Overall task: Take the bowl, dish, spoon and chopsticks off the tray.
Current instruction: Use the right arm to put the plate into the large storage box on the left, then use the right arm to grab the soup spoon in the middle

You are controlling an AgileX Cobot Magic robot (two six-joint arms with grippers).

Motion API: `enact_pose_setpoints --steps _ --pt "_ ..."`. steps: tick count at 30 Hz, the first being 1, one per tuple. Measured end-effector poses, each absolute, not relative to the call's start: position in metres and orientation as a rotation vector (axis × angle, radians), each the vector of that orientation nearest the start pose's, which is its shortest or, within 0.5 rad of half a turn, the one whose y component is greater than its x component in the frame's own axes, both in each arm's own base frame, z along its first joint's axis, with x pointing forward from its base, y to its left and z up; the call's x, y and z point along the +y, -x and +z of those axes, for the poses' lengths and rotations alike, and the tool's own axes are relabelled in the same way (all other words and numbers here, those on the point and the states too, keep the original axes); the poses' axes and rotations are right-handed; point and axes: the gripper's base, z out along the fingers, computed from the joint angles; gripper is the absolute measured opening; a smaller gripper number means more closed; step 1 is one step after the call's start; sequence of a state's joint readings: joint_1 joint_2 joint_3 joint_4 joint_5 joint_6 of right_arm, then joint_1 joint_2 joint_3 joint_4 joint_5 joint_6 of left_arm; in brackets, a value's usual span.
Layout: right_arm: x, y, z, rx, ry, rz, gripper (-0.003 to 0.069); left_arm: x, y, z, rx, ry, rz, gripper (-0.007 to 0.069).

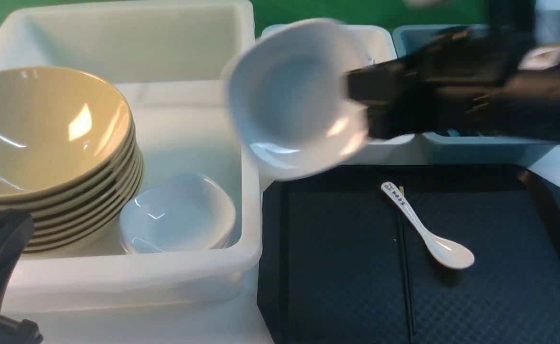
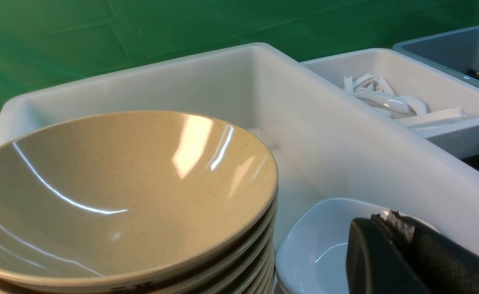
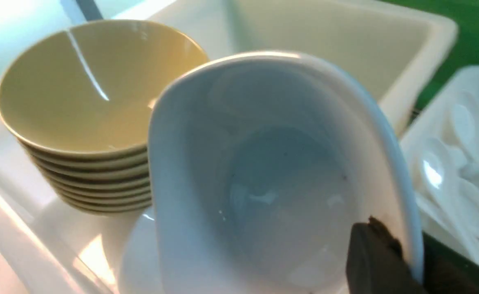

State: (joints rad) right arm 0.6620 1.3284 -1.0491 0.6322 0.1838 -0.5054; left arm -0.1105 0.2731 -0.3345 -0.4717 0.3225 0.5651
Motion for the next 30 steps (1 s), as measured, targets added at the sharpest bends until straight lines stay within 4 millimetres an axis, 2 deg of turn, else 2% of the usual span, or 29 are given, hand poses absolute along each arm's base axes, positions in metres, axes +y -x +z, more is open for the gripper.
enact_pose_setpoints --steps 3,7,9,10,12,15,18,22,25,26,27,30 --pt "0.243 -0.234 0.326 1.804 0.617 0.632 0.0061 -0.021 -0.07 0.282 1.69 -0.3 -0.125 -0.0011" --pt "0.28 -0.24 0.293 1.829 0.66 0.615 0.0067 -0.022 -0.07 0.281 1.701 -0.306 -0.131 -0.0011" --pt "0.291 -0.246 0.283 1.849 0.676 0.613 0.008 -0.022 -0.07 0.28 1.706 -0.309 -0.133 -0.0011" --pt "0.302 -0.253 0.277 1.865 0.689 0.615 0.0108 -0.022 -0.07 0.28 1.709 -0.31 -0.134 -0.0011" --pt "0.309 -0.257 0.275 1.872 0.705 0.621 0.0152 -0.022 -0.07 0.28 1.709 -0.311 -0.134 -0.0011" --pt "0.316 -0.26 0.28 1.852 0.764 0.614 0.03 -0.022 -0.07 0.28 1.709 -0.311 -0.134 -0.0011" --pt "0.31 -0.259 0.293 1.798 0.848 0.57 0.0416 -0.022 -0.07 0.28 1.709 -0.311 -0.134 -0.0011" --pt "0.286 -0.257 0.318 1.765 0.94 0.541 0.0476 -0.022 -0.07 0.28 1.71 -0.311 -0.134 -0.0011" --pt "0.246 -0.261 0.344 1.814 0.925 0.557 0.0489 -0.022 -0.07 0.28 1.71 -0.311 -0.134 -0.0011" --pt "0.239 -0.26 0.349 1.831 0.92 0.568 0.0489 -0.022 -0.07 0.28 1.71 -0.311 -0.134 -0.0011" --pt "0.207 -0.267 0.358 1.917 0.859 0.561 0.0489 -0.022 -0.07 0.28 1.709 -0.311 -0.134 -0.0011" --pt "0.17 -0.275 0.354 2.106 0.786 0.519 0.0484 -0.022 -0.07 0.28 1.709 -0.311 -0.134 -0.0011"
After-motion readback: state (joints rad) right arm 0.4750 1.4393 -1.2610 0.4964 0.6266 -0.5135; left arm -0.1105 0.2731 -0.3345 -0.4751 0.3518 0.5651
